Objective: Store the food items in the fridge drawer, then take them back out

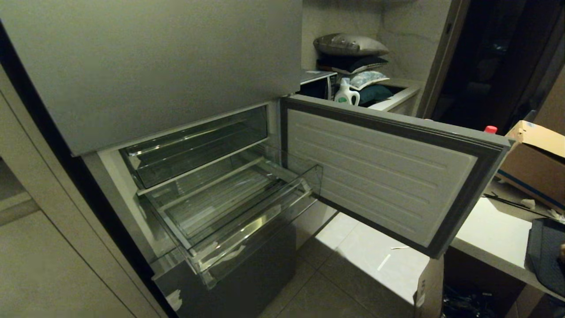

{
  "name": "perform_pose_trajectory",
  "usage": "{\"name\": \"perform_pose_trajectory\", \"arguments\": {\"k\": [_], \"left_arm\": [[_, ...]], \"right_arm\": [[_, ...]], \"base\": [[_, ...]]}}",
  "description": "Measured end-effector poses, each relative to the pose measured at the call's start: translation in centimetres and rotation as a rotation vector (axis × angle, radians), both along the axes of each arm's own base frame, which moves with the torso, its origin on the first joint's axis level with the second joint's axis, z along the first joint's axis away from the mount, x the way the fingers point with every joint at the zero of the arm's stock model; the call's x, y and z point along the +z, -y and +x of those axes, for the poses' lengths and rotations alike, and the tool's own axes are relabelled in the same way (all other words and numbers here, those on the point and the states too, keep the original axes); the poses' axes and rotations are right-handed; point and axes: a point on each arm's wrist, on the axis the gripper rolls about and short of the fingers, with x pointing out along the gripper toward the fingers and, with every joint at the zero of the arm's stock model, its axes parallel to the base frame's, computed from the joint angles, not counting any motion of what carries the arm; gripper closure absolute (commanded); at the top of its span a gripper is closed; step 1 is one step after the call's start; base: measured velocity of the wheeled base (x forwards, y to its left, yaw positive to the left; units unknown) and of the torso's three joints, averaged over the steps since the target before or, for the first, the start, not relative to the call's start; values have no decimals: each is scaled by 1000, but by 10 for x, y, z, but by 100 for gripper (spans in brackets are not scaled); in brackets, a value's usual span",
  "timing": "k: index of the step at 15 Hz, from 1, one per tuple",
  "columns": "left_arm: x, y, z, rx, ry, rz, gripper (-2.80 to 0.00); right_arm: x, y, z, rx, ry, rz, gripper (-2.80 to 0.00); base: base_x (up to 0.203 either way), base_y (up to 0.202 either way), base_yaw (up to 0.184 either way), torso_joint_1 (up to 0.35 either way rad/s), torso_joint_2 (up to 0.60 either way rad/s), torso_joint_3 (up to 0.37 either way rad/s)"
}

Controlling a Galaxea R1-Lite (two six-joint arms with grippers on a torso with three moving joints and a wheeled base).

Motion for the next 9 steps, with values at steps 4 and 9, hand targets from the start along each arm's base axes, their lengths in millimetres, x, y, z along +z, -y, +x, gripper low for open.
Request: {"name": "perform_pose_trajectory", "arguments": {"k": [4, 9], "left_arm": [[0, 0, 0, 0, 0, 0, 0], [0, 0, 0, 0, 0, 0, 0]], "right_arm": [[9, -5, -5, -2, 6, -14, -280], [53, -36, -30, 25, 63, -86, 0]], "base": [[0, 0, 0, 0, 0, 0], [0, 0, 0, 0, 0, 0]]}}
